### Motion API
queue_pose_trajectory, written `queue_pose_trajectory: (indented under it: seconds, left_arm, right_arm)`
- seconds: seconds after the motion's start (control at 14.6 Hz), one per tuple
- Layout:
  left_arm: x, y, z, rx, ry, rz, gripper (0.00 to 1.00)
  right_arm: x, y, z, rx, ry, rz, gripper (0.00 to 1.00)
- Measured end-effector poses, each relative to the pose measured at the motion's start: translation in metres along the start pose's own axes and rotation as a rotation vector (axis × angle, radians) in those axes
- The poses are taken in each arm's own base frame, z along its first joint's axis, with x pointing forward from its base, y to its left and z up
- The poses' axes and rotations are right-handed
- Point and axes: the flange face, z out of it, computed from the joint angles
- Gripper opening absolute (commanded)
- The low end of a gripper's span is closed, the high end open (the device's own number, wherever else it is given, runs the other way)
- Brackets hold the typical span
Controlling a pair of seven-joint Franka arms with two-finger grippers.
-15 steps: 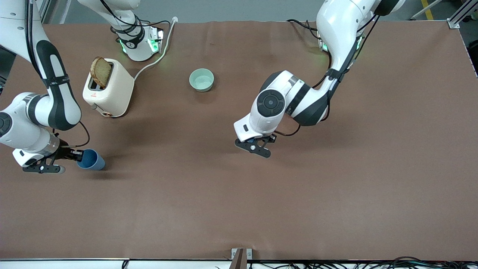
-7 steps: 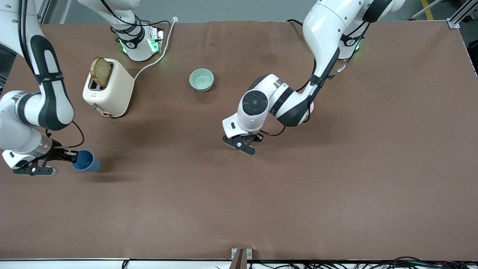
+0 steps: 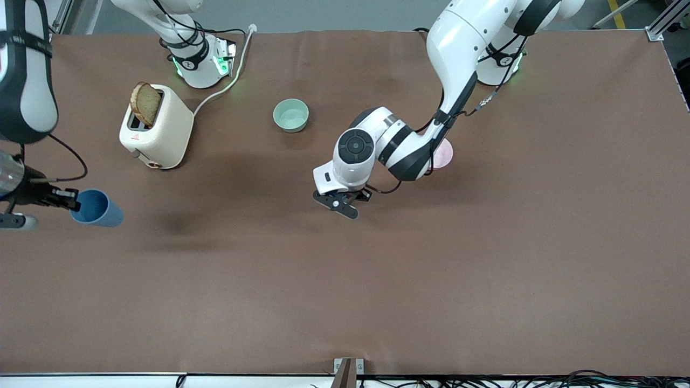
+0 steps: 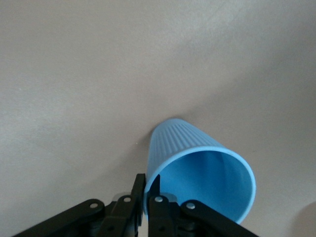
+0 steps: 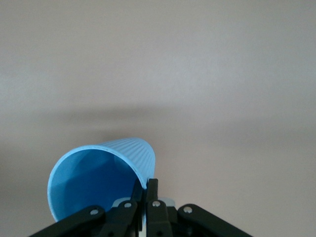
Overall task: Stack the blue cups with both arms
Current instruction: 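Set the cup down, open the left gripper while the right gripper lifts, then carry the held cup with the right gripper over the placed cup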
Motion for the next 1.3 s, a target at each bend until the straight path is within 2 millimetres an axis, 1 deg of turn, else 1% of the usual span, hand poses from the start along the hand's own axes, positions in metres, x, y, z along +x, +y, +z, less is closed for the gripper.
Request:
queue_pose_trajectory:
  seconds: [0.07, 0.2, 0.27, 0.34, 0.41, 0.48, 0.55, 0.61, 0.68, 0.75, 0.89, 0.96, 1.02, 1.09, 1.16, 1.3]
  left_arm:
    - [0.000, 0.001, 0.000, -0.001, 0.003, 0.001, 1.00]
    - [0.004, 0.003, -0.010, -0.006, 0.023, 0.002, 1.00]
    - [0.007, 0.004, -0.021, -0.011, 0.041, 0.002, 1.00]
    - [0.010, 0.003, -0.039, -0.015, 0.064, 0.001, 1.00]
    - [0.012, -0.001, -0.061, -0.015, 0.084, -0.007, 1.00]
    - [0.013, -0.012, -0.090, -0.014, 0.103, -0.026, 1.00]
    - [0.015, -0.034, -0.124, -0.010, 0.124, -0.056, 1.00]
    - [0.015, -0.066, -0.159, -0.004, 0.144, -0.098, 1.00]
    - [0.012, -0.105, -0.192, 0.006, 0.154, -0.149, 1.00]
    - [0.006, -0.150, -0.221, 0.020, 0.156, -0.206, 1.00]
    - [-0.011, -0.245, -0.265, 0.053, 0.164, -0.326, 1.00]
    - [-0.022, -0.288, -0.280, 0.061, 0.168, -0.380, 1.00]
    - [-0.034, -0.325, -0.294, 0.067, 0.176, -0.428, 1.00]
    - [-0.044, -0.352, -0.305, 0.077, 0.184, -0.461, 1.00]
    - [-0.053, -0.369, -0.315, 0.093, 0.187, -0.484, 1.00]
    - [-0.071, -0.385, -0.336, 0.111, 0.182, -0.516, 1.00]
  right_arm:
    - [-0.009, -0.005, -0.013, 0.006, -0.012, -0.002, 0.00]
    - [-0.028, -0.015, -0.039, 0.028, -0.040, 0.006, 0.00]
    - [-0.037, -0.018, -0.052, 0.039, -0.048, 0.012, 0.00]
    - [-0.046, -0.021, -0.065, 0.046, -0.051, 0.011, 0.00]
    - [-0.054, -0.024, -0.075, 0.048, -0.050, 0.009, 0.00]
    - [-0.061, -0.025, -0.085, 0.050, -0.045, 0.008, 0.00]
    - [-0.065, -0.026, -0.091, 0.051, -0.038, 0.007, 0.00]
    - [-0.067, -0.026, -0.095, 0.052, -0.031, 0.007, 0.00]
    - [-0.067, -0.026, -0.096, 0.055, -0.028, 0.008, 0.00]
    - [-0.067, -0.027, -0.097, 0.059, -0.025, 0.010, 0.00]
    - [-0.065, -0.030, -0.101, 0.063, -0.010, 0.029, 0.00]
    - [-0.065, -0.033, -0.105, 0.064, -0.002, 0.036, 0.00]
    - [-0.064, -0.036, -0.108, 0.064, 0.003, 0.040, 0.00]
    - [-0.064, -0.040, -0.109, 0.065, 0.005, 0.044, 0.00]
    - [-0.063, -0.045, -0.109, 0.067, 0.005, 0.053, 0.00]
    - [-0.059, -0.063, -0.105, 0.077, 0.002, 0.080, 0.00]
